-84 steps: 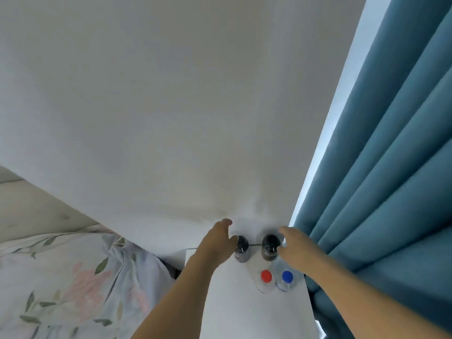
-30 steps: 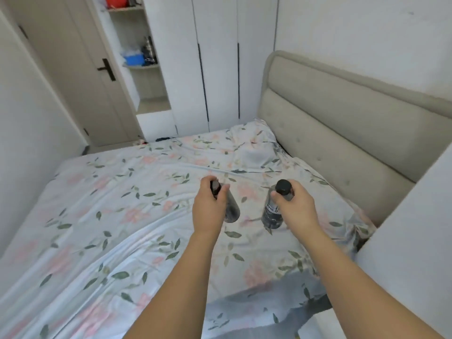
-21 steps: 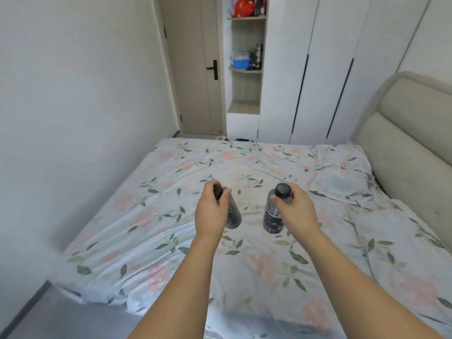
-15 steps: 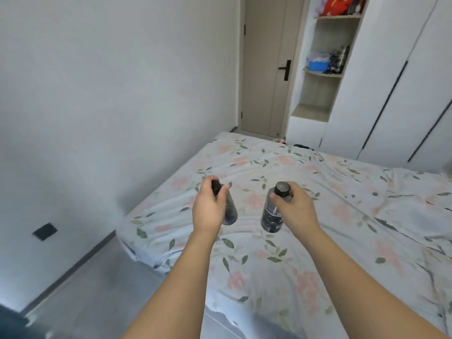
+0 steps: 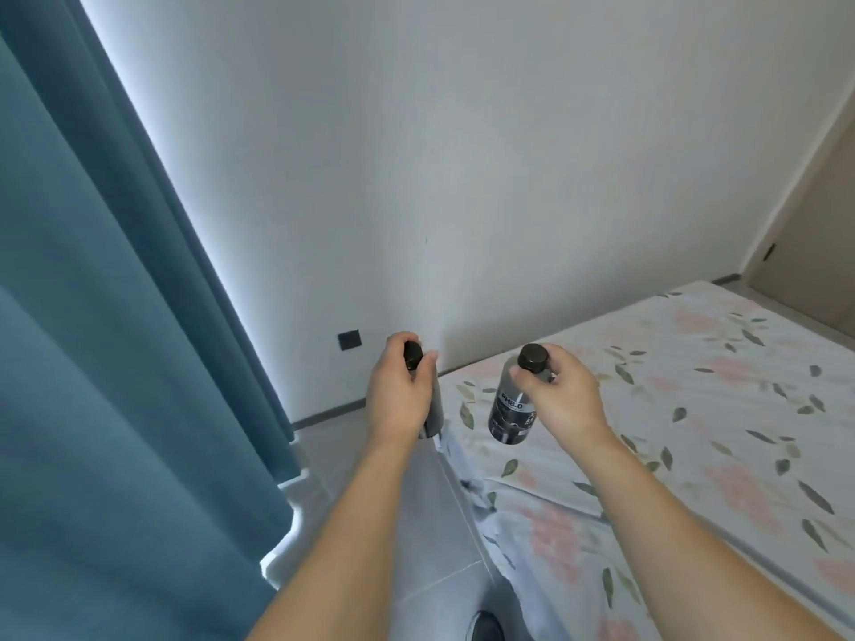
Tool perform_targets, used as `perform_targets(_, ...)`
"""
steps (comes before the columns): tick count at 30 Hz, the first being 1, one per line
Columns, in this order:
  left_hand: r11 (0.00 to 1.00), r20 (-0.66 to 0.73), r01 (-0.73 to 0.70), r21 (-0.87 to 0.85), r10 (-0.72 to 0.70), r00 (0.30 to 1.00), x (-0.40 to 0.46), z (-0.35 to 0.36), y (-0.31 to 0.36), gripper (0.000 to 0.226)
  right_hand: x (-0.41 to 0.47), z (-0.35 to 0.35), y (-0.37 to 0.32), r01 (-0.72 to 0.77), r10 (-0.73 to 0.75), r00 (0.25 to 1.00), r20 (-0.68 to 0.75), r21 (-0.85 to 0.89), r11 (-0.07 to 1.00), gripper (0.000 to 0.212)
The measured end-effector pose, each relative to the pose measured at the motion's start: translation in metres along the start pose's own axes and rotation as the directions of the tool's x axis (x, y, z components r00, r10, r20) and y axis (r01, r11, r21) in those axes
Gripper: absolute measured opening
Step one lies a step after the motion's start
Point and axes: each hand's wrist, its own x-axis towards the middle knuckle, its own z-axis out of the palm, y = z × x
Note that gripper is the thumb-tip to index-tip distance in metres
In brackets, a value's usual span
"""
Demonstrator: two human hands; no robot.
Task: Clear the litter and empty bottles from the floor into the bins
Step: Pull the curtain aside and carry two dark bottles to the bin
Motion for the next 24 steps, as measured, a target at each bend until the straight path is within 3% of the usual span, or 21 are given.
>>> perform_targets(4,1.000,-0.082,0.014,0.028,-0.012,0.997,0.049,-0.004,-0.016,0.025,0.059,0.038,-0.004,-0.043,0.035,0.997,0.075,0.103,0.994,0.011)
perform_targets(11,0.999,-0.041,0.005,0.042,-0.003,0.999,0.154,0.005,-0.016,0.020,0.165,0.074,-0.024,-0.093,0.074,0.995,0.073,0.307,0.947,0.014)
perform_targets(21,1.000,-0.113,-0.005,-0.029,0.002,0.994,0.266,-0.028,-0.037,0.017,0.262,0.169,-0.048,-0.118,0.081,0.986,0.145,0.271,0.955,0.007)
perform_targets(24,0.999,-0.070,-0.040,-0.015,0.039,0.997,0.313,-0.046,-0.041,0.018,0.293,0.205,-0.059,-0.127,0.091,0.985,0.145,0.263,0.956,0.010)
